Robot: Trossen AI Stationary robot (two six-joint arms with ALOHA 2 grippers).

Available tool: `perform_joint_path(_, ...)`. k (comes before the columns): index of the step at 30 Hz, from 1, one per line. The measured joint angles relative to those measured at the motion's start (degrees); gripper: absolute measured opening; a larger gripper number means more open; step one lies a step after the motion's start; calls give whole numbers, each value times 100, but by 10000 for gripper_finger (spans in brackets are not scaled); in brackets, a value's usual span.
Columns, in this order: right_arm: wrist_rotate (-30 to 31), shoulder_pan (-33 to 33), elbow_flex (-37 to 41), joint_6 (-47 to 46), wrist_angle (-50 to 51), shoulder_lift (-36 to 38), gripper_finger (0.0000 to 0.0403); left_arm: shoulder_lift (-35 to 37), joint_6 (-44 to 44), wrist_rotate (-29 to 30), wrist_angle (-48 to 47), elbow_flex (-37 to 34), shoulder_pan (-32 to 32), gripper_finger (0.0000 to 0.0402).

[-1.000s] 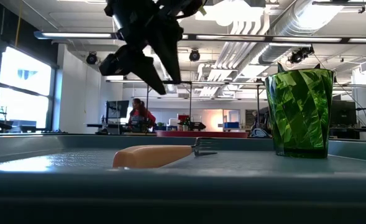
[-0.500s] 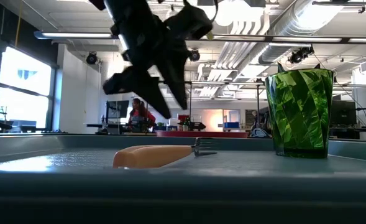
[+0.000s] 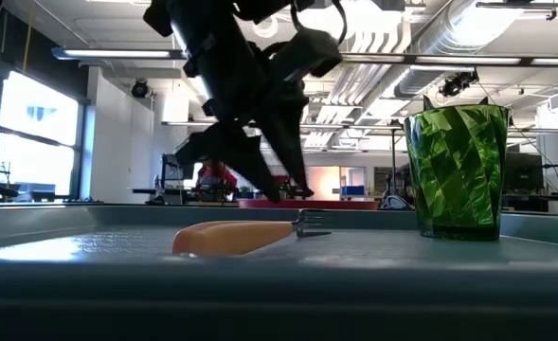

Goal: Pick and place plate/cup/fork/spoon on tray
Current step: Put the orange fork on the blue serving tray to the bottom left of the green glass

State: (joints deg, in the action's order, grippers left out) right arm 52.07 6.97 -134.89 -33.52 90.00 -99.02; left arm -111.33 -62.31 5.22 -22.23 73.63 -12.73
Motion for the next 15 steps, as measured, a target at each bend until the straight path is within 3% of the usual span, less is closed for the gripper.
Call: perform_joint_path(15, 3, 2, 0, -2, 2, 0, 94, 4, 296, 143, 143, -2, 111, 131)
